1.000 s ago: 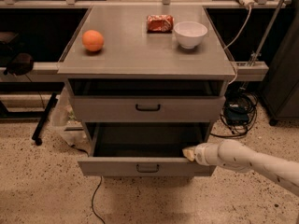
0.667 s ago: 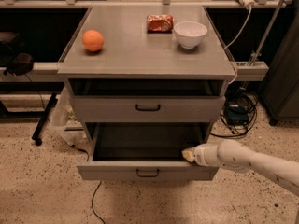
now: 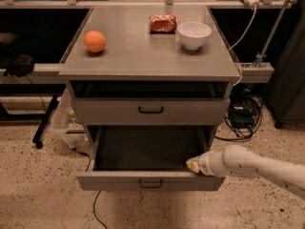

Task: Open middle drawer

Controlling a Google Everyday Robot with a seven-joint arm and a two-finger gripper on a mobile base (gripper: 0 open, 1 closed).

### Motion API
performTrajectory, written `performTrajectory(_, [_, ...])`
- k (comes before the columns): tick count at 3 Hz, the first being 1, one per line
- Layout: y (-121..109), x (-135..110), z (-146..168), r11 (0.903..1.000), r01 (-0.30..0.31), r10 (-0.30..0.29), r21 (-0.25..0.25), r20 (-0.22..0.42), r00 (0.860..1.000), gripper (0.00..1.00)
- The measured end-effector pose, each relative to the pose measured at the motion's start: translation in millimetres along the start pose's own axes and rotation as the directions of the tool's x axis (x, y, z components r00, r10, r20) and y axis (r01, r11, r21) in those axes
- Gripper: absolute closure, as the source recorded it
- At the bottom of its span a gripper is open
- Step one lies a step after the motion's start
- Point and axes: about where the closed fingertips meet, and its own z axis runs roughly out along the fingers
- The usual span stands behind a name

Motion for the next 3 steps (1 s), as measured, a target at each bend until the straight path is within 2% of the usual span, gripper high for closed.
performTrajectory(1, [6,22,-6,0.9985,0.052,-0.054,-0.019,-0.088,0.995,0.58])
performTrajectory(2, [7,24,-7,0.9980,0.059,-0.061,-0.021,-0.100,0.993,0.34])
performTrajectory(3, [10,41,-13,0.9951,0.093,-0.097,-0.036,-0.164,0.982,0.11])
